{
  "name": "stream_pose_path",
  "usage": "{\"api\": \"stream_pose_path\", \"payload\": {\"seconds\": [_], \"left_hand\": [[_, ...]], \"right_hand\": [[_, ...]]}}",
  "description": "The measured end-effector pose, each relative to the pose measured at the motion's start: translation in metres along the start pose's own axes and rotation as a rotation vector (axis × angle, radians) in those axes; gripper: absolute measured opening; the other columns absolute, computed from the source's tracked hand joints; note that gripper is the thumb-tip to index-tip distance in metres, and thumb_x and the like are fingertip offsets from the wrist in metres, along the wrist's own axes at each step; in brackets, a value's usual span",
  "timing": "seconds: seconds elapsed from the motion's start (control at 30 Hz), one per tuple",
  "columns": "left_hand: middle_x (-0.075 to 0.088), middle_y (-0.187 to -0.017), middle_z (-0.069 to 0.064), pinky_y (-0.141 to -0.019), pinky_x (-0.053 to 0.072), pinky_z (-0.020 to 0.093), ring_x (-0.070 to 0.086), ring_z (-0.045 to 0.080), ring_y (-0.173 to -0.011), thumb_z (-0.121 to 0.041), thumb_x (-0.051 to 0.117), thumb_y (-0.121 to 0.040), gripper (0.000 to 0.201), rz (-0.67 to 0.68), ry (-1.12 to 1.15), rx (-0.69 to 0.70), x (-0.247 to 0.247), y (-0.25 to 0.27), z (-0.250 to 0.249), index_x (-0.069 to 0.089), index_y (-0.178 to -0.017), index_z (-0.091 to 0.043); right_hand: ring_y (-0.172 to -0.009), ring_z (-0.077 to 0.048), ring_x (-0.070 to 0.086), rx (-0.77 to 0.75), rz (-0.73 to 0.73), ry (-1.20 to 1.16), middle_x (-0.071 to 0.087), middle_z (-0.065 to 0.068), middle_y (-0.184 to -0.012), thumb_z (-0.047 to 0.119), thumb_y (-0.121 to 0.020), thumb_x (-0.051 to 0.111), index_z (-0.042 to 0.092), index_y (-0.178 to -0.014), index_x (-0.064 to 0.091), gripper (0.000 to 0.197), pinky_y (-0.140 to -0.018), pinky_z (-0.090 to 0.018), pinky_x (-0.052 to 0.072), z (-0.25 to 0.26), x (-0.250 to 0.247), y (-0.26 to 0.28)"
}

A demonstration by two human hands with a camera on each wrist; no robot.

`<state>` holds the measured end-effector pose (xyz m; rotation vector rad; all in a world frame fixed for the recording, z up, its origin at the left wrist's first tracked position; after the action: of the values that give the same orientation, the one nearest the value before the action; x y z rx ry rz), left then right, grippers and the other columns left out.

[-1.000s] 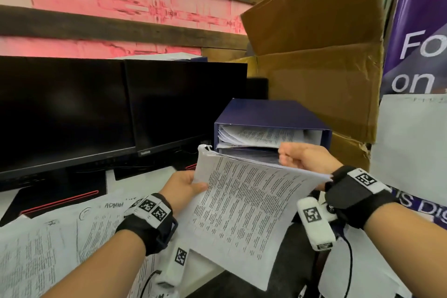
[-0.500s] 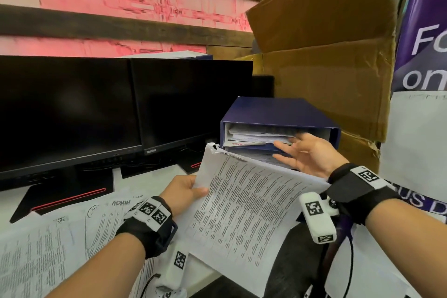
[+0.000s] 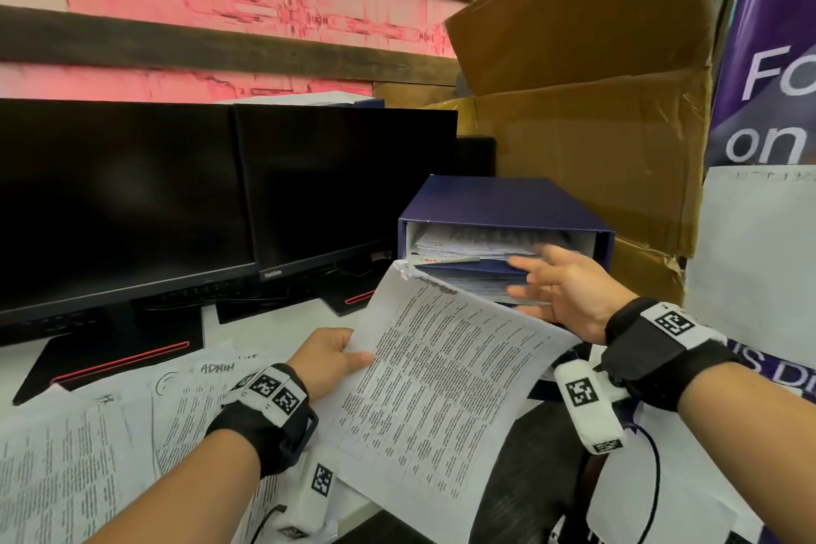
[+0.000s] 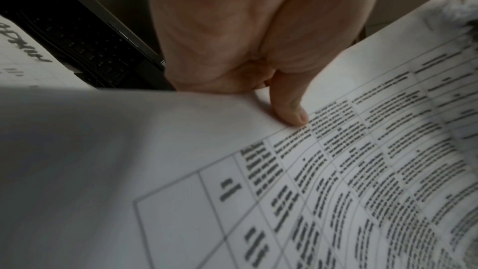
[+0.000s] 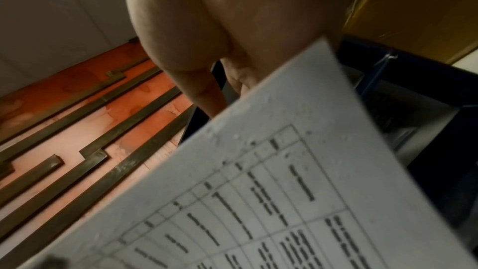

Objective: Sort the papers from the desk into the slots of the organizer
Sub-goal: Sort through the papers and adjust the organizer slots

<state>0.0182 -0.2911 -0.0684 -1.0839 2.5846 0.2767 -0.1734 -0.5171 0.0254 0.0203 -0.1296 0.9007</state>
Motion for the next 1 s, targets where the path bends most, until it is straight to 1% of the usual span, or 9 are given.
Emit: {"api": "stream_pose_path", "payload": {"seconds": [0.1, 0.17, 0.33, 0.43, 0.53, 0.63, 0.73, 0.83, 1.0], "left_hand": [[0.074, -0.095, 0.014, -0.087, 0.055, 0.05, 0.071, 0.03, -0.09, -0.01, 0.064, -0.089, 0.014, 0.015, -0.027, -0.035, 0.001, -0.001, 0.004, 0.068, -0.099, -0.002], [0.074, -0.096, 0.013, -0.089, 0.055, 0.048, 0.071, 0.029, -0.091, -0.012, 0.06, -0.091, 0.015, 0.014, -0.047, -0.066, 0.002, -0.001, 0.007, 0.068, -0.1, -0.003], [0.072, -0.103, 0.015, -0.093, 0.053, 0.044, 0.068, 0.03, -0.099, -0.015, 0.051, -0.096, 0.024, 0.055, -0.129, -0.123, 0.011, 0.005, 0.012, 0.066, -0.102, 0.003], [0.072, -0.104, 0.014, -0.096, 0.05, 0.047, 0.067, 0.031, -0.101, -0.019, 0.049, -0.098, 0.026, 0.087, -0.141, -0.158, 0.018, 0.007, 0.017, 0.067, -0.102, -0.001], [0.07, -0.106, 0.016, -0.098, 0.048, 0.049, 0.065, 0.034, -0.104, -0.022, 0.049, -0.098, 0.029, 0.107, -0.143, -0.173, 0.022, 0.009, 0.018, 0.067, -0.104, 0.0], [0.07, -0.106, 0.017, -0.097, 0.049, 0.05, 0.065, 0.035, -0.103, -0.026, 0.053, -0.095, 0.028, 0.117, -0.122, -0.175, 0.026, 0.01, 0.018, 0.068, -0.098, -0.003], [0.07, -0.106, 0.017, -0.097, 0.049, 0.049, 0.065, 0.035, -0.103, -0.024, 0.052, -0.096, 0.024, 0.132, -0.105, -0.19, 0.03, 0.014, 0.02, 0.067, -0.092, -0.007], [0.068, -0.11, 0.021, -0.098, 0.048, 0.051, 0.064, 0.038, -0.106, -0.023, 0.048, -0.099, 0.03, 0.129, -0.043, -0.205, 0.032, 0.018, 0.018, 0.065, -0.105, 0.001], [0.069, -0.108, 0.022, -0.096, 0.047, 0.058, 0.063, 0.041, -0.106, -0.02, 0.046, -0.1, 0.029, 0.158, 0.107, -0.271, 0.043, 0.023, 0.019, 0.065, -0.107, 0.002]], "right_hand": [[-0.068, -0.018, 0.059, -0.011, -0.053, 0.142, 0.068, -0.005, -0.104, -0.001, -0.094, 0.047, 0.009, -0.131, 0.054, 0.039, -0.054, -0.027, 0.052, -0.001, -0.01, 0.004], [-0.069, -0.018, 0.059, -0.023, -0.087, 0.218, 0.069, -0.006, -0.095, 0.006, -0.093, 0.052, 0.009, -0.118, 0.064, 0.027, -0.059, -0.027, 0.05, -0.002, -0.018, 0.008], [-0.093, -0.023, 0.064, 0.138, 0.039, 0.463, 0.07, -0.003, -0.097, 0.029, -0.094, 0.059, 0.018, -0.115, 0.063, 0.025, -0.09, -0.043, 0.052, -0.039, -0.025, 0.021], [-0.102, -0.03, 0.067, 0.212, 0.121, 0.577, 0.07, -0.011, -0.109, 0.02, -0.093, 0.06, 0.019, -0.118, 0.061, 0.025, -0.088, -0.052, 0.055, -0.061, -0.027, 0.03], [-0.098, -0.031, 0.07, 0.232, 0.159, 0.616, 0.073, -0.015, -0.104, 0.006, -0.095, 0.053, 0.008, -0.116, 0.065, 0.024, -0.088, -0.056, 0.053, -0.069, -0.027, 0.035], [-0.096, -0.031, 0.07, 0.278, 0.146, 0.614, 0.073, -0.017, -0.101, 0.006, -0.096, 0.052, -0.002, -0.112, 0.064, 0.022, -0.088, -0.053, 0.054, -0.069, -0.032, 0.037], [-0.097, -0.03, 0.07, 0.281, 0.14, 0.636, 0.074, -0.016, -0.1, 0.009, -0.097, 0.051, 0.002, -0.108, 0.066, 0.02, -0.089, -0.052, 0.054, -0.066, -0.033, 0.037], [-0.095, -0.032, 0.07, 0.175, 0.031, 0.526, 0.073, -0.017, -0.1, 0.008, -0.096, 0.053, 0.01, -0.109, 0.064, 0.017, -0.085, -0.052, 0.055, -0.053, -0.038, 0.032], [-0.064, -0.026, 0.065, 0.071, -0.17, 0.304, 0.065, -0.015, -0.08, 0.001, -0.093, 0.057, 0.007, -0.095, 0.057, 0.006, -0.054, -0.034, 0.052, -0.044, -0.054, 0.028]]}}
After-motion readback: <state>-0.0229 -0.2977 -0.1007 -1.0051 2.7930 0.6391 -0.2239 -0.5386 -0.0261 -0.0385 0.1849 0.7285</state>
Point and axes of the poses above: each hand's wrist, its own y-axis away from the middle knuckle, its own x-axis out of the palm, z = x × y, the point moved 10 cm from there along -y, towards the middle knuckle
